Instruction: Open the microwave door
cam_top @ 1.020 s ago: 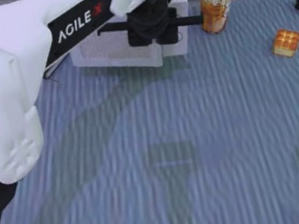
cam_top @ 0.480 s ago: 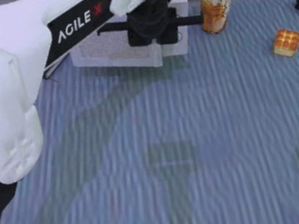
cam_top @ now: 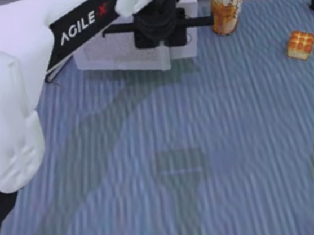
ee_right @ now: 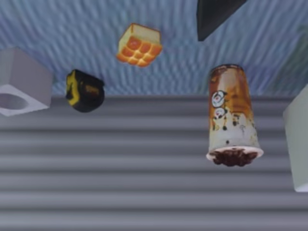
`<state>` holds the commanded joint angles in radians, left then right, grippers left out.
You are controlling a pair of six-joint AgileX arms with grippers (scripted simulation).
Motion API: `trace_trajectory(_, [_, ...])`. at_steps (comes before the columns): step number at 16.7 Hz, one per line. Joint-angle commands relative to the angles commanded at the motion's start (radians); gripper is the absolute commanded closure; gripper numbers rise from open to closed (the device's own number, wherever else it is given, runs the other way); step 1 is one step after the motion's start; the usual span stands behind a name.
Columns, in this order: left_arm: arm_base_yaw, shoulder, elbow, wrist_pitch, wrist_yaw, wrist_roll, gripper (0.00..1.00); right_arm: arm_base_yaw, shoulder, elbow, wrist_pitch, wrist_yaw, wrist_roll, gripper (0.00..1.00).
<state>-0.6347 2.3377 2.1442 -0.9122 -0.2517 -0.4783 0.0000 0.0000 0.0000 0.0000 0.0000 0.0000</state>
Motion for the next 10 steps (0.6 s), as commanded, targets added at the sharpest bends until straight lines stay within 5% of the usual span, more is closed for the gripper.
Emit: trace_trajectory(10, [0.014, -0.071, -0.114, 0.060, 0.021, 0.062, 1.00, 0.000, 0.000, 0.000, 0.000, 0.000, 0.000, 0.00])
